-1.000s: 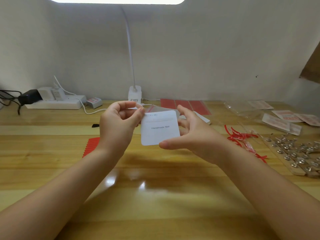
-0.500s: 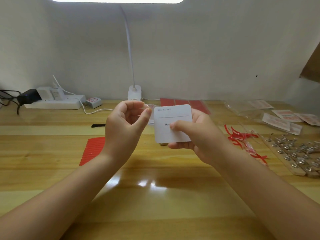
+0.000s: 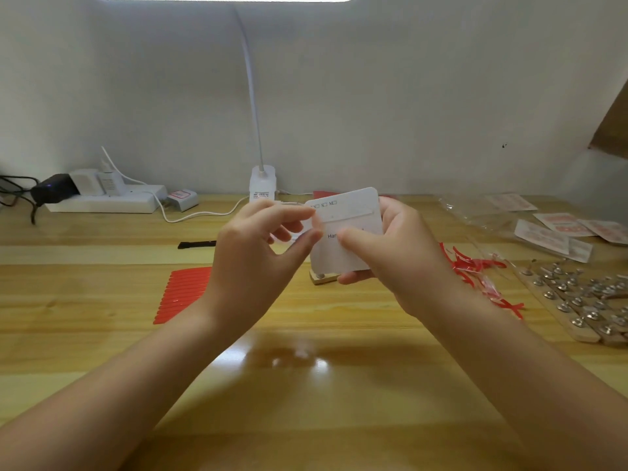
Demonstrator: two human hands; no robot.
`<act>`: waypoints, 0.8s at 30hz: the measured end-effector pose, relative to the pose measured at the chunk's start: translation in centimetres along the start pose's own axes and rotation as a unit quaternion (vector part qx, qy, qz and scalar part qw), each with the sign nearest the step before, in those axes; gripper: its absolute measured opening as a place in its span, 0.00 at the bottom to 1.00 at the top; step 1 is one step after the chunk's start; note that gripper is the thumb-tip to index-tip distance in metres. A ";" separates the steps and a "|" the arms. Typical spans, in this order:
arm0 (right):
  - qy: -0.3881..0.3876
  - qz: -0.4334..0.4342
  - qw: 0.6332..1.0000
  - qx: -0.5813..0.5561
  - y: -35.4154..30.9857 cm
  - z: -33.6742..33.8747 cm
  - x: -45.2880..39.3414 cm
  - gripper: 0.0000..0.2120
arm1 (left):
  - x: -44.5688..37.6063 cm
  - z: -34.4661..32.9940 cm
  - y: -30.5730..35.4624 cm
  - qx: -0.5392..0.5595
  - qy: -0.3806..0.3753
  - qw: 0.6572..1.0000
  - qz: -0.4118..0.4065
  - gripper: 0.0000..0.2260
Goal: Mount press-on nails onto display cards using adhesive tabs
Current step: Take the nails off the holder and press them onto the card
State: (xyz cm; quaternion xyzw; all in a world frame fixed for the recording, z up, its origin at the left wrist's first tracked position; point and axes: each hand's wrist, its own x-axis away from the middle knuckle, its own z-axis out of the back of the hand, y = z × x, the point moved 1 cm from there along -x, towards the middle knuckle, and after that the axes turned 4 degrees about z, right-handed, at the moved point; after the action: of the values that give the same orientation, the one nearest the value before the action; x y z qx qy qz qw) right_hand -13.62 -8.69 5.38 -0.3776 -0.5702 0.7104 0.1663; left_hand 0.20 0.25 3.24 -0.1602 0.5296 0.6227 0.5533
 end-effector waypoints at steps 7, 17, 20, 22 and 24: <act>-0.006 0.018 0.999 0.028 -0.2 -0.3 0.2 0.16 | -0.3 0.3 0.4 -0.001 -0.015 1.000 0.023 0.11; -0.011 0.022 0.999 0.049 0.0 -0.4 0.3 0.16 | -0.5 0.6 1.1 -0.010 -0.029 0.998 0.051 0.10; -0.014 0.021 0.998 0.049 -0.1 -0.4 0.3 0.16 | -0.5 0.6 1.1 -0.012 -0.030 0.998 0.055 0.10; -0.014 0.013 0.999 0.034 0.0 -0.3 0.2 0.15 | -0.4 0.5 1.0 -0.012 -0.030 0.998 0.058 0.10; -0.012 -0.007 1.000 0.002 0.1 -0.1 0.1 0.13 | -0.4 0.4 1.0 -0.007 -0.024 0.998 0.060 0.11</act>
State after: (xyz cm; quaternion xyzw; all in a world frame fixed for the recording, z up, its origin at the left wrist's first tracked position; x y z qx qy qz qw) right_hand -13.57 -8.60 5.23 -0.3647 -0.5731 0.7151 0.1647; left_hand -0.34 0.52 4.20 -0.1168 0.5205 0.6621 0.5263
